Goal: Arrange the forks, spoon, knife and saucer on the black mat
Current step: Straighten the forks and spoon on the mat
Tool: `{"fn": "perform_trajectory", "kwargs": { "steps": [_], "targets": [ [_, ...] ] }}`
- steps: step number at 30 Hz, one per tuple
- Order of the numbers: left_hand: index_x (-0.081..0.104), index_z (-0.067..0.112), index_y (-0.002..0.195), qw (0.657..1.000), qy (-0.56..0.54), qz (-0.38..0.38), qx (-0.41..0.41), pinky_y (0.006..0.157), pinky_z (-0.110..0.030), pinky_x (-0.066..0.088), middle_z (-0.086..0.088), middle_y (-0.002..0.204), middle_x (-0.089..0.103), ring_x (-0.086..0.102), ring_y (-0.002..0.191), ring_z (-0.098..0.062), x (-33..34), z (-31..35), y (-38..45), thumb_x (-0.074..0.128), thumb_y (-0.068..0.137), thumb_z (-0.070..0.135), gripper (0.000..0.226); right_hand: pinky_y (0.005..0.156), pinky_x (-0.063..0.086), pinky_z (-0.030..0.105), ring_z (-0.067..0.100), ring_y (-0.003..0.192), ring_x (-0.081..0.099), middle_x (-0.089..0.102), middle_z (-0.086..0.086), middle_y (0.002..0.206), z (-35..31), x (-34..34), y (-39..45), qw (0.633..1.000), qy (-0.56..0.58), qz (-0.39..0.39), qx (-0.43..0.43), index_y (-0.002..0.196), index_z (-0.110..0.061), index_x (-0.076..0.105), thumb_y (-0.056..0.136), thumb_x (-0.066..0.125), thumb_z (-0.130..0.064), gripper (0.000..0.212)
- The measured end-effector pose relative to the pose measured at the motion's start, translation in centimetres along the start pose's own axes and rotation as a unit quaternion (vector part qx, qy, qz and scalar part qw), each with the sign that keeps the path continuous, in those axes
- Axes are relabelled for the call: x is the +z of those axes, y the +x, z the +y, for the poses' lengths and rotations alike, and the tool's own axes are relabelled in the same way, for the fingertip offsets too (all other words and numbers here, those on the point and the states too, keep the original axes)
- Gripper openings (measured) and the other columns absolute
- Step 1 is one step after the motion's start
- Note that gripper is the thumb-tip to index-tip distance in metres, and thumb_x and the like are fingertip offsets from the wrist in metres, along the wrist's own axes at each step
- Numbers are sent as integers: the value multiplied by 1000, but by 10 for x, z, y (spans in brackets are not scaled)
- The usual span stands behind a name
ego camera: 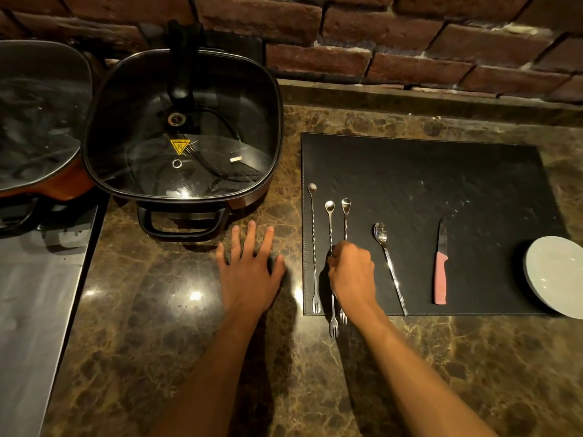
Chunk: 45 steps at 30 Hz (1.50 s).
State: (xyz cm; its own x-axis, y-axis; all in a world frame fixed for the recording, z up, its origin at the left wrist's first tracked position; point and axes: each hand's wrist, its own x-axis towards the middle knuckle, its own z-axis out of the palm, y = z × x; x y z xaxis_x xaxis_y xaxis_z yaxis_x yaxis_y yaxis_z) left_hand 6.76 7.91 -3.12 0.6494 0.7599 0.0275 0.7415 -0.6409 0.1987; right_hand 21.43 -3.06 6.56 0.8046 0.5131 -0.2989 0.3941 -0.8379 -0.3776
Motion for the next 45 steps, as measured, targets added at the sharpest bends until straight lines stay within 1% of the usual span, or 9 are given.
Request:
{"fn": "perform_trajectory", "kwargs": {
  "steps": [5,8,11,15,28,34,38,41,45],
  "targets": [
    [29,35,159,1000,1,6,4,120,-59,15,-6,168,29,21,155,-33,2,-1,0,33,99,59,65,58,35,33,45,84,61,64,20,85,-4,0,6,1000,-9,0,-9,72,-8,52,86,54,-3,15],
    [28,35,159,1000,2,7,6,119,-59,14,-6,168,29,21,155,-34,4,-2,1,33,100,59,64,58,36,33,45,84,60,64,20,84,-7,0,13,1000,-7,1,-18,74,-5,56,85,52,-2,12],
    [28,35,159,1000,4,11,7,119,-59,14,-6,167,29,21,155,-34,6,-2,1,32,100,60,64,59,41,34,45,84,62,65,20,85,-11,-2,20,1000,-5,2,-22,78,-2,61,84,52,1,11],
    [28,35,159,1000,5,10,5,119,-60,15,-6,167,29,21,155,-34,7,-3,1,31,100,60,64,65,52,41,45,87,62,66,20,90,-15,-4,26,1000,3,2,-21,85,-2,65,83,51,3,15],
    [30,34,158,1000,7,4,3,118,-60,16,-6,166,31,21,154,-34,4,-1,1,30,101,59,62,68,53,42,44,88,64,67,21,92,-16,-4,33,1000,7,16,-24,88,-3,67,85,53,1,15],
    [30,35,158,1000,4,2,1,118,-60,15,-6,167,31,21,155,-34,3,-1,1,30,101,59,62,67,51,40,44,88,64,66,22,92,-14,-2,37,999,6,14,-28,91,-3,67,88,56,-4,11],
    [31,35,158,1000,-1,-1,-1,118,-61,17,-6,167,30,21,155,-34,2,0,1,30,101,59,62,67,52,40,43,86,64,66,21,90,-10,-5,37,998,34,30,-31,89,-2,65,93,58,-18,18],
    [31,35,158,1000,-3,-6,-4,119,-61,17,-6,167,30,21,155,-33,-1,1,1,30,101,59,62,71,54,44,36,81,64,67,16,85,2,-11,35,995,68,61,-37,90,-4,64,93,57,-17,15],
    [32,34,158,1000,-11,-10,-8,119,-62,18,-6,167,31,22,155,-34,-4,2,0,32,100,57,62,72,54,40,36,83,65,68,17,87,21,-12,20,997,49,55,-4,94,-3,64,90,62,-17,14]
  ]
}}
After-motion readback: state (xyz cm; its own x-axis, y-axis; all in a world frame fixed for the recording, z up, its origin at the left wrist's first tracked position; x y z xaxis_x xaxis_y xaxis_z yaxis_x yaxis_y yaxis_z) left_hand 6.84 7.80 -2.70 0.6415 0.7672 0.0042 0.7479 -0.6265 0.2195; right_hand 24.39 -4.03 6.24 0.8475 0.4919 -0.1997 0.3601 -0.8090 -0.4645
